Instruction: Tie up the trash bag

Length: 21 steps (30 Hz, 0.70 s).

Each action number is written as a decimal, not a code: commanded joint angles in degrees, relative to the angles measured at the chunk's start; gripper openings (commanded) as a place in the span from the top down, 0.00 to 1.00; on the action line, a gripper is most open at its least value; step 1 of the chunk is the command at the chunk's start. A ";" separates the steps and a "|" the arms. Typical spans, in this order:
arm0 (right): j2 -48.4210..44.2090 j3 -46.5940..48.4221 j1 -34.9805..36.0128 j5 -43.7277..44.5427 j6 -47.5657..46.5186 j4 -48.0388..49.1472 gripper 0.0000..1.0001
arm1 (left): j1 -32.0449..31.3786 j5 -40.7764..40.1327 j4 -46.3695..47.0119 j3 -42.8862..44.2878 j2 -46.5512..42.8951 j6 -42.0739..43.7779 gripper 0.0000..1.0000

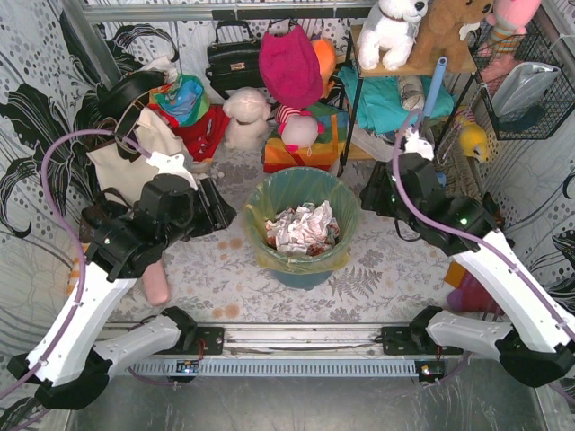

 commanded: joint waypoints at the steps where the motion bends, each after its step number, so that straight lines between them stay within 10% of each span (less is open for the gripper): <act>1: -4.77 1.99 -0.15 7.05 2.05 -6.26 0.50 | -0.30 -6.11 1.97 -4.84 -1.84 -3.59 0.33; 11: -16.12 -15.13 -0.19 7.01 11.43 -7.50 0.49 | 0.06 -8.35 9.66 -23.64 -11.58 -13.02 0.39; 21: -20.11 -40.41 -0.37 -10.62 17.62 16.63 0.51 | 0.12 4.18 26.54 -41.03 -11.01 -18.88 0.40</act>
